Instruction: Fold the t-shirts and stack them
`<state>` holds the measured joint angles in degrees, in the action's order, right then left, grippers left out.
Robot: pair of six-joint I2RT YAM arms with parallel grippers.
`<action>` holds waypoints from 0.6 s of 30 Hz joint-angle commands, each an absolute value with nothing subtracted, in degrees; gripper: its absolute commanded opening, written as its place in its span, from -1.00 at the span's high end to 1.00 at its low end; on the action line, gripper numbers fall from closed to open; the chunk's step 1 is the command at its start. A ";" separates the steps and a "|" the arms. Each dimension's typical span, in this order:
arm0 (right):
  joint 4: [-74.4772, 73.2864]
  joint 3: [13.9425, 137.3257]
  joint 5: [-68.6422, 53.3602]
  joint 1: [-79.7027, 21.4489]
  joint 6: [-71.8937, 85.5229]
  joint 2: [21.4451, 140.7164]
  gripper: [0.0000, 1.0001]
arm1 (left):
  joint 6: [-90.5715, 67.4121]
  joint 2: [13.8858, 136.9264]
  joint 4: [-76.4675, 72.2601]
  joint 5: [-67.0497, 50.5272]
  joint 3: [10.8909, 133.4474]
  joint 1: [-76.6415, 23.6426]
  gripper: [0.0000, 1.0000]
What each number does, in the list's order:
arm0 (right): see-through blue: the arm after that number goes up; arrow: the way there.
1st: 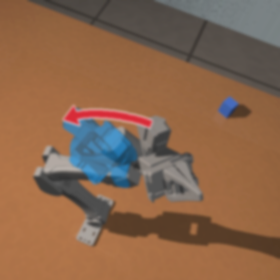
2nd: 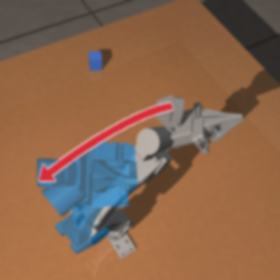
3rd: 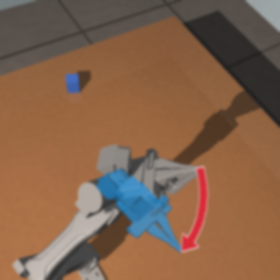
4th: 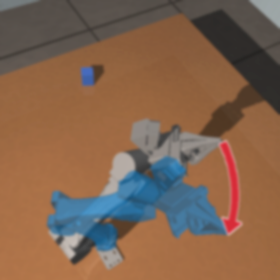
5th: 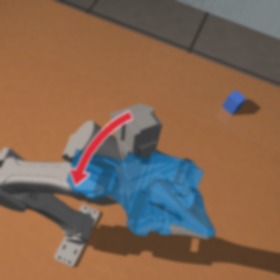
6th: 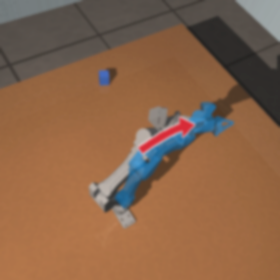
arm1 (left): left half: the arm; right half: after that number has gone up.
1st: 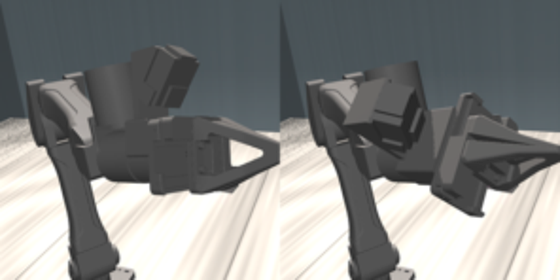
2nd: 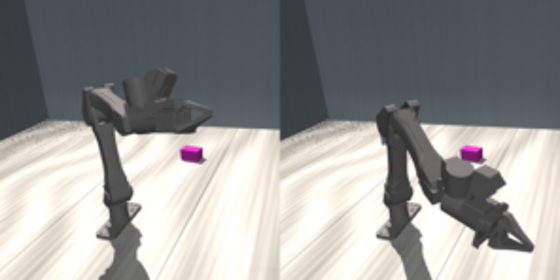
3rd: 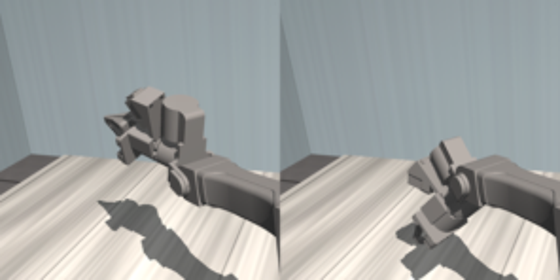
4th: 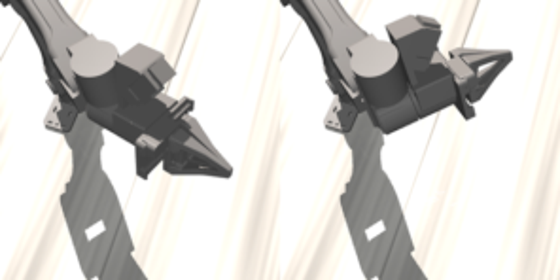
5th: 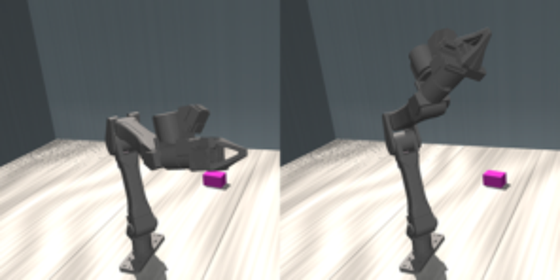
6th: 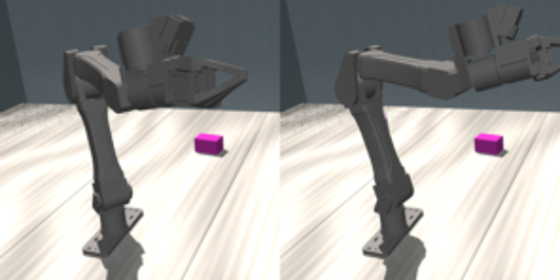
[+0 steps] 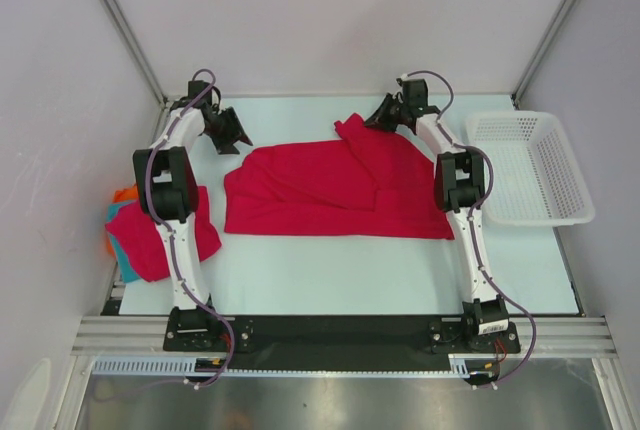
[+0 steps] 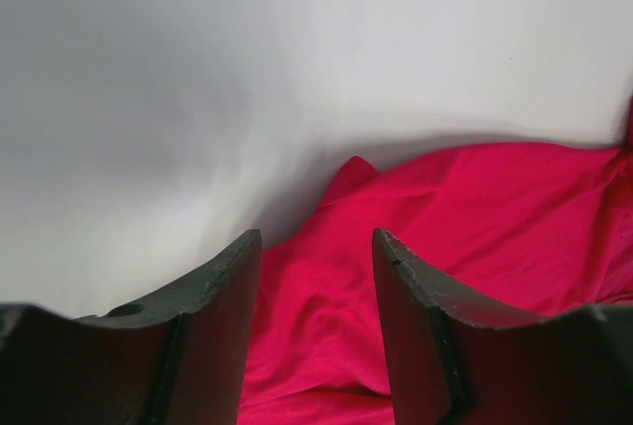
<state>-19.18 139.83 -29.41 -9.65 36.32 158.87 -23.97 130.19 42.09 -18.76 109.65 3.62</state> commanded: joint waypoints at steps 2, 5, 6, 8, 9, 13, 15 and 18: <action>-24.16 139.66 -25.76 -8.79 32.35 155.93 1.00 | -24.35 129.90 41.31 -20.21 111.36 3.52 -0.07; -25.57 139.39 -23.30 -8.35 30.59 153.29 1.00 | -24.61 129.73 41.31 -20.30 110.92 3.43 -0.05; -25.84 139.57 -21.81 -8.18 29.89 152.67 1.00 | -24.61 129.55 41.22 -20.30 110.66 3.43 -0.05; -26.54 140.71 -20.75 -8.09 29.53 151.44 1.00 | -24.79 129.29 41.13 -20.39 110.22 3.43 -0.04; -26.89 141.41 -20.13 -8.09 29.44 150.57 1.00 | -24.87 129.03 41.05 -20.48 109.95 3.51 -0.04; -28.04 144.32 -19.78 -7.82 29.44 147.49 1.00 | -24.78 127.97 40.96 -20.30 108.72 3.51 -0.01; -27.95 143.88 -19.69 -7.82 29.27 145.21 1.00 | -24.61 127.53 40.87 -19.95 107.93 3.43 0.02; -28.74 143.61 -19.60 -7.91 28.65 143.53 1.00 | -24.61 126.74 40.61 -19.95 106.79 3.52 0.04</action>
<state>-28.49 140.31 -20.56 -7.84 30.63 151.72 -24.01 130.17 41.56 -18.87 108.07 3.62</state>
